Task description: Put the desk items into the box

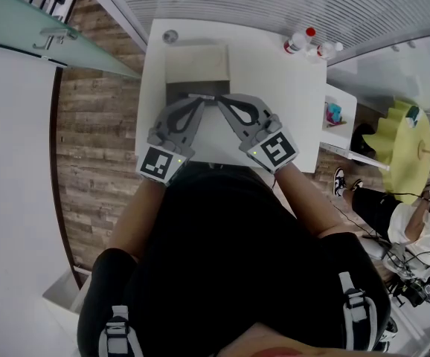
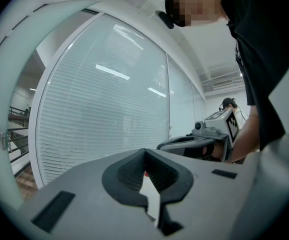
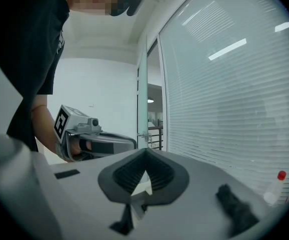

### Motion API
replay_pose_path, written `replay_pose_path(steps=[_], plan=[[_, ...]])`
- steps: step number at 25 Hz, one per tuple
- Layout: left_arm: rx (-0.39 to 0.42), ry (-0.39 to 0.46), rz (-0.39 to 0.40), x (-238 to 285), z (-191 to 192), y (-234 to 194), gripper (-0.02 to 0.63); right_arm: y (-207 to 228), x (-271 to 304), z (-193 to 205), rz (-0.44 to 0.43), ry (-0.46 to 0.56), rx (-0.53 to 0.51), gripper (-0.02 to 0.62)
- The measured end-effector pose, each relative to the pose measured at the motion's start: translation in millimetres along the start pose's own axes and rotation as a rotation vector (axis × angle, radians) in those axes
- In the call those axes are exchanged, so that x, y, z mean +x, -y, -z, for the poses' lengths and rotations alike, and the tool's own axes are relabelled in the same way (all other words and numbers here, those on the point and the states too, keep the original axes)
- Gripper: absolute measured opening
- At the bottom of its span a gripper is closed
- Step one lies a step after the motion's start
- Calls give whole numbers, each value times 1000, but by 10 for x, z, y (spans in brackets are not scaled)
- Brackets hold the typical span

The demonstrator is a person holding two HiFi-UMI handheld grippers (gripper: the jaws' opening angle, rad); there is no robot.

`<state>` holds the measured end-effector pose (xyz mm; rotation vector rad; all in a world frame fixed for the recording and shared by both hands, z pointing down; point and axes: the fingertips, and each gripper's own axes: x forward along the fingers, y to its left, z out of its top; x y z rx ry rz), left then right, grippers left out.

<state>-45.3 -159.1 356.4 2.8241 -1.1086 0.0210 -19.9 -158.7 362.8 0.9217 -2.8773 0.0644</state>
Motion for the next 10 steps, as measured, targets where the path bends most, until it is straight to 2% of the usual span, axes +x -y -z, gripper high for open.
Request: replay_pose_path(steps=[10], plan=[[6, -2, 3, 42, -11, -28, 2, 19, 29, 13, -16, -10, -6, 15]])
